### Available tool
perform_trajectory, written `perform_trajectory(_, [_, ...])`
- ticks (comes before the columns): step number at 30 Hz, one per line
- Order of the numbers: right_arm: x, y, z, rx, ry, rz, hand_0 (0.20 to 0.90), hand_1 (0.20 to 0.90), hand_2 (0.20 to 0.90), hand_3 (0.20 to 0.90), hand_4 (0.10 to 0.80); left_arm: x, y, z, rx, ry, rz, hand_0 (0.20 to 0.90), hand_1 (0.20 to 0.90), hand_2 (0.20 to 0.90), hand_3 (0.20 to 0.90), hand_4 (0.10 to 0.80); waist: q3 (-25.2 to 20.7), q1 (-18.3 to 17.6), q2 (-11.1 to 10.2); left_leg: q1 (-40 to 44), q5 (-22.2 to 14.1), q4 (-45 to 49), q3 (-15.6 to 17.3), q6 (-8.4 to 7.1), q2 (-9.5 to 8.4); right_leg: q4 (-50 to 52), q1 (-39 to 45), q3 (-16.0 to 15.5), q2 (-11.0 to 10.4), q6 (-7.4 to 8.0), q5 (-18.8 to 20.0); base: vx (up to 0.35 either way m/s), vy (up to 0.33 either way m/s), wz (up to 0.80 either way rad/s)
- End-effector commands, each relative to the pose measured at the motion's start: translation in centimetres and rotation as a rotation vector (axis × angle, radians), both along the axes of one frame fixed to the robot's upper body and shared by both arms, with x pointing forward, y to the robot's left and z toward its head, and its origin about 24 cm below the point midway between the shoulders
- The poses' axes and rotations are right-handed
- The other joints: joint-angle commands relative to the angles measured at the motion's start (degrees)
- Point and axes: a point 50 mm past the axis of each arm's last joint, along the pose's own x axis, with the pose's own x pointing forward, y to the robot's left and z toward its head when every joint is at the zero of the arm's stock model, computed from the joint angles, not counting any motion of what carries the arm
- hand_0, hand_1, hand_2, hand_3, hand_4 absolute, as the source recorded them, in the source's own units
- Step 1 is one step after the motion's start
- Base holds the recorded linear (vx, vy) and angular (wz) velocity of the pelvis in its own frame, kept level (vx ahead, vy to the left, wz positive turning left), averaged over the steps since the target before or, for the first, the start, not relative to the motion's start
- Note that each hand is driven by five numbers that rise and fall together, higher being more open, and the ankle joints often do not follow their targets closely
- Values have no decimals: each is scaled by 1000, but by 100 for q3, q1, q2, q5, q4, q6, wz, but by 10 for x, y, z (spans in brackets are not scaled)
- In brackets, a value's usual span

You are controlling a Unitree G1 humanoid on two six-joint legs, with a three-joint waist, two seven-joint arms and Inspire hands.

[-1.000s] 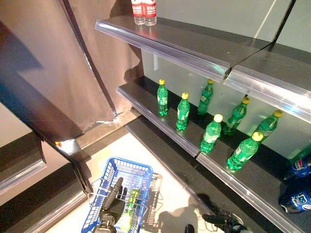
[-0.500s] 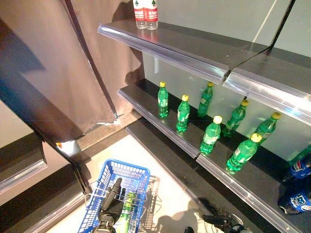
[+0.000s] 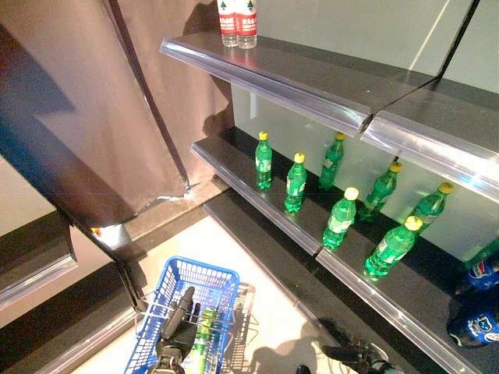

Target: Pick up the drink and place into the basket.

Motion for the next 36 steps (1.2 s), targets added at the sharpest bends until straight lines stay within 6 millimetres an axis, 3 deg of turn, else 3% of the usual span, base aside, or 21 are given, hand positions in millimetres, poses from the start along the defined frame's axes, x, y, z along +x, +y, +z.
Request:
perform_trajectory(1, [41, 8, 17, 65, -199, 34, 900, 900, 900, 900, 800, 69, 29, 56, 164, -403, 18, 300, 300, 300, 200, 100, -231, 121, -115, -146, -80, 65, 141, 315, -546, 253, 432, 12, 70, -48, -625, -3, 12, 9])
perform_trajectory(7, [82, 24, 40, 79, -403, 115, 900, 900, 900, 900, 800, 68, 30, 57, 170, -393, 27, 300, 300, 300, 200, 100, -187, 235, -104, -180, -19, 51, -8, 317, -574, 294, 439, -108, 37, -66, -637, -10, 14, 16])
perform_trajectory(14, [128, 49, 88, 103, -686, 192, 900, 900, 900, 900, 800, 64, 34, 60, 177, -369, 38, 300, 300, 300, 200, 100, -125, 323, -116, -227, 45, 38, -162, 316, -591, 313, 432, -193, 14, -73, -635, -14, -2, 17])
perform_trajectory(19, [142, 70, 121, 112, -838, 322, 900, 900, 900, 900, 800, 63, 34, 65, 184, -383, 45, 300, 300, 300, 200, 100, -76, 376, -150, -259, 77, 41, -275, 328, -614, 324, 417, -212, -1, -69, -621, -13, -9, 12])
perform_trajectory(26, [171, 94, 173, 62, -1068, 360, 900, 900, 900, 900, 800, 70, 27, 71, 181, -403, 38, 300, 300, 300, 200, 100, -24, 456, -174, -278, 113, 41, -341, 330, -608, 329, 427, -261, -12, -73, -610, -4, -12, 8])
perform_trajectory(36, [177, 100, 198, 89, -1193, 313, 900, 900, 900, 900, 800, 67, 23, 70, 179, -411, 27, 300, 300, 300, 200, 100, -22, 500, -180, -322, 135, 18, -330, 321, -572, 304, 396, -312, -24, -51, -596, -3, -2, 1])
